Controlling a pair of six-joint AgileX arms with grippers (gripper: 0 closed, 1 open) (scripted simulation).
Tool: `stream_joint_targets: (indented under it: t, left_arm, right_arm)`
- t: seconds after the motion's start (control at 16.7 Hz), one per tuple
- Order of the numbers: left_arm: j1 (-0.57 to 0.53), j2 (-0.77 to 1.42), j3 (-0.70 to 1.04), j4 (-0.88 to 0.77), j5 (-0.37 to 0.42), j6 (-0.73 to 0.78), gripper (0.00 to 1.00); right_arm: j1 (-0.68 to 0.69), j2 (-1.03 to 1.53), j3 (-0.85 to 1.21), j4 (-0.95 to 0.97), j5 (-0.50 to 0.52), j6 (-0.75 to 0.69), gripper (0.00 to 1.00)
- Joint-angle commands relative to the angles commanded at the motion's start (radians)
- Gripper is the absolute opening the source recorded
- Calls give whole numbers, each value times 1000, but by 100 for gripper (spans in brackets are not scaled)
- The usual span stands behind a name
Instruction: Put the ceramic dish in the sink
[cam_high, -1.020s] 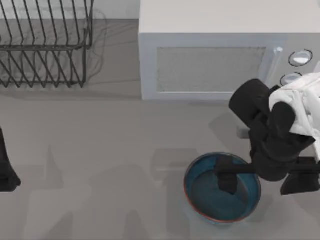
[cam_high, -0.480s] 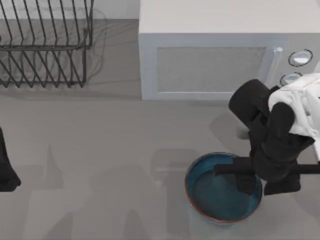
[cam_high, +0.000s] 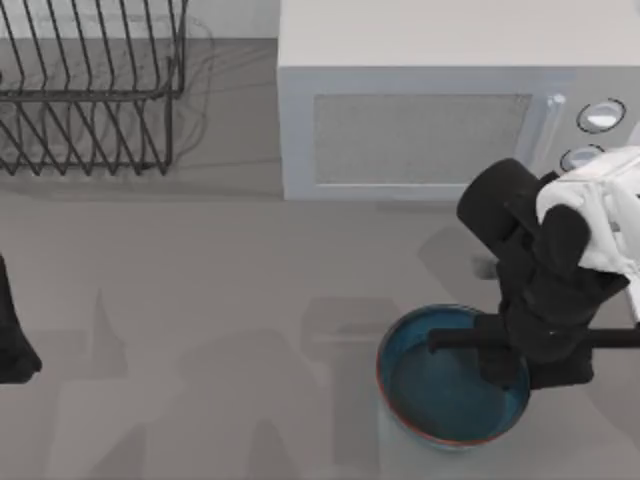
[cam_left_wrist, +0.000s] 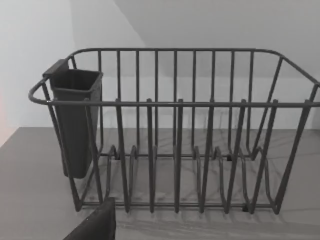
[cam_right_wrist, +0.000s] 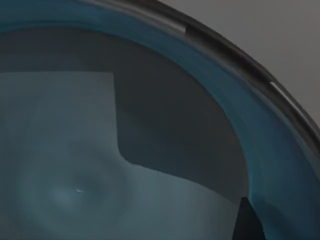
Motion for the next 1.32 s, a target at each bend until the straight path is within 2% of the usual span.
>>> stream_joint_targets:
  t: [0.24,0.42,0.96,1.32]
  left_arm:
    - [0,0,0,0,0,0,100]
    - [0,0,0,0,0,0,100]
    - [0,0,0,0,0,0,100]
    - [0,0,0,0,0,0,100]
  right_arm:
    - [0,-2,3,-4,0,0,0]
    - [2,-11,69,-75,1,1,0]
    - [-5,-119,430,-563,0,-5,0]
    - [-3,-133,460,-595,0,-7,0]
